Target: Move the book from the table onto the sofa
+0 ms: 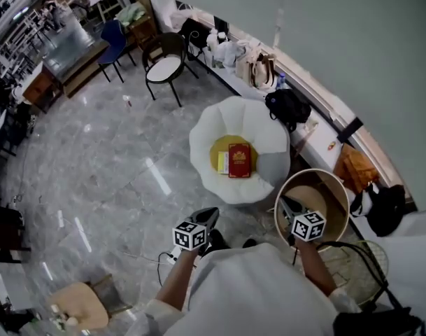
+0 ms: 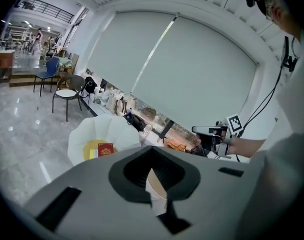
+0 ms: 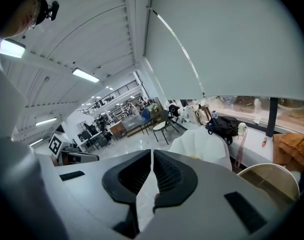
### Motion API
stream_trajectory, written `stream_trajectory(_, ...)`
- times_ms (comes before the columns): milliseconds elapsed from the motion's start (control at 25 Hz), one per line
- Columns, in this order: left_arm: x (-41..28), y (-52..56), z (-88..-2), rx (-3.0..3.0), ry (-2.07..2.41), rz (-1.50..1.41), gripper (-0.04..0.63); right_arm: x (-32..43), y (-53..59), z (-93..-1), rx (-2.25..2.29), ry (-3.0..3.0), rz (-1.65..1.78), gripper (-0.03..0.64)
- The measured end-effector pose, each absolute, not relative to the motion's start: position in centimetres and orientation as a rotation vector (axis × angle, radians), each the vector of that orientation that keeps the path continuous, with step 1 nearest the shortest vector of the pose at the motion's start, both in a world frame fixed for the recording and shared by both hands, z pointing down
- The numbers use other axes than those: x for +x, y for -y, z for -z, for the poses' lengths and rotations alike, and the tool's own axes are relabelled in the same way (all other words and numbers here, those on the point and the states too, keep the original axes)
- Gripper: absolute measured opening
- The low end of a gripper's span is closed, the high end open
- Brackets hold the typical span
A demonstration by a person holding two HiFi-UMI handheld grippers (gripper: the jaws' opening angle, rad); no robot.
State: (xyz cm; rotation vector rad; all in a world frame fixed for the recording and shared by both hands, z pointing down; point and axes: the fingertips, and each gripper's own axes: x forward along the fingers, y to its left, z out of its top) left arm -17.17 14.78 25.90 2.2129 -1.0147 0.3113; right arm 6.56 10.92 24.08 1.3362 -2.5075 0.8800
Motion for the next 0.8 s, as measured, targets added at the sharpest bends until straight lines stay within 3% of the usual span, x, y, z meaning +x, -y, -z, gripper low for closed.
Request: stream_trajectory(800,-18.3,-10.6,-23.3,2.314,0.93,-0.308,0.002,5.1,-10.6,-22.6,1.444,2.447,-0.833,0.041)
